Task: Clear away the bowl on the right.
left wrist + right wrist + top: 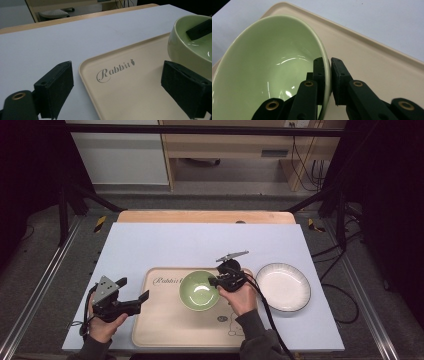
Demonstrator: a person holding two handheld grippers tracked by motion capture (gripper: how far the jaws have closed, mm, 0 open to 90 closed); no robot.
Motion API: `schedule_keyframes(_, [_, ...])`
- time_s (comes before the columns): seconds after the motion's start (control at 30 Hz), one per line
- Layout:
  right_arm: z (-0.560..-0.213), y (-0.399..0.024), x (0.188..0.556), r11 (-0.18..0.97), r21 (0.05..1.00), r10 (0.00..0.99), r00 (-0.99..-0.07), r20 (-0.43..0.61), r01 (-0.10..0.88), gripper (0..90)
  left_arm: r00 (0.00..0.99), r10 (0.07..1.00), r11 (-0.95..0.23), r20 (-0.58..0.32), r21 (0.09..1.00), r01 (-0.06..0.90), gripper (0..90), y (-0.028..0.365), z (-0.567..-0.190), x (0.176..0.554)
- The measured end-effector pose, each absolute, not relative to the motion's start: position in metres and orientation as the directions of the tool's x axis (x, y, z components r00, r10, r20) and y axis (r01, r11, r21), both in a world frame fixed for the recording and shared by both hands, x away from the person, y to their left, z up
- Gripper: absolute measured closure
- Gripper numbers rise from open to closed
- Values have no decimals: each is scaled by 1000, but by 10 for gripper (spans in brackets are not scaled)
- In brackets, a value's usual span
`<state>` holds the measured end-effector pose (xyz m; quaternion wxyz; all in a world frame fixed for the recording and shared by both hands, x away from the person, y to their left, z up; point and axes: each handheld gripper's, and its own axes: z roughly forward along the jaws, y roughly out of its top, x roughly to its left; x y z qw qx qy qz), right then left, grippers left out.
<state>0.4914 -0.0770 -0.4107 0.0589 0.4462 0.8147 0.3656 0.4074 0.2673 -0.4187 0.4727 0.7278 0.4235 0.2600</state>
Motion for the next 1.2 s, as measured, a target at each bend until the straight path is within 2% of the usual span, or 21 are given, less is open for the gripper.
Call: schedule_keyframes(1.2, [-437,-67,498,363,588,773,-586,243,723,829,510,860,-201,-19,906,373,107,266,-420,408])
